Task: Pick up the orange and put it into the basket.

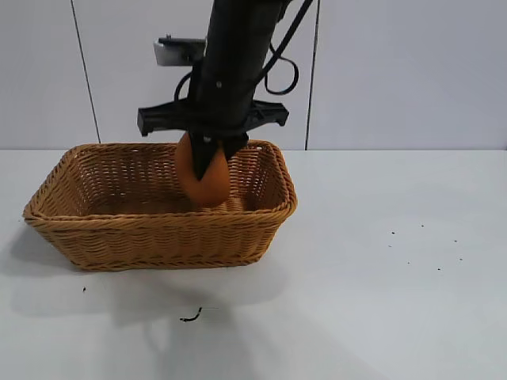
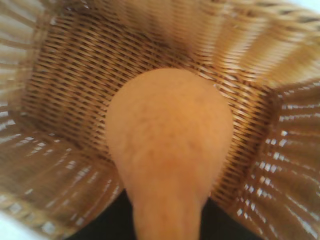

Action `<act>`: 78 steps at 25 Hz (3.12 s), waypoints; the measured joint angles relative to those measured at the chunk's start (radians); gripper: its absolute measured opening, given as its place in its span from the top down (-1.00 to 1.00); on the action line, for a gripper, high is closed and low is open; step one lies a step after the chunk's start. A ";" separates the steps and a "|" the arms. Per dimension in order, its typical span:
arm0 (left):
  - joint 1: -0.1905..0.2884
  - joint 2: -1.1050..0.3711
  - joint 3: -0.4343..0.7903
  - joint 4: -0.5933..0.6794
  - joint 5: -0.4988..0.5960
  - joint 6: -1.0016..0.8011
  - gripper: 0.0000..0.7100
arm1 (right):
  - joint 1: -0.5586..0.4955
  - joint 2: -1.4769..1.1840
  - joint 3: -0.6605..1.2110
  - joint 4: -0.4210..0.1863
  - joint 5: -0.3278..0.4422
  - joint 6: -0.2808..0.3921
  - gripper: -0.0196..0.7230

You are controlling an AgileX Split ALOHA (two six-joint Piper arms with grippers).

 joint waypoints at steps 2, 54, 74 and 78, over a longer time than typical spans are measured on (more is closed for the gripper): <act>0.000 0.000 0.000 0.000 0.000 0.000 -0.88 | 0.000 0.000 -0.017 0.000 0.010 -0.001 0.24; 0.000 0.000 0.000 0.000 0.000 0.000 -0.88 | -0.578 -0.371 0.311 -0.055 0.315 -0.015 -0.77; 0.000 0.000 0.000 0.000 0.000 0.000 -0.88 | -0.578 -1.379 1.313 -0.053 0.188 -0.058 -0.77; 0.000 0.000 0.000 0.000 0.000 0.000 -0.88 | -0.578 -1.606 1.427 -0.053 0.131 -0.059 -0.77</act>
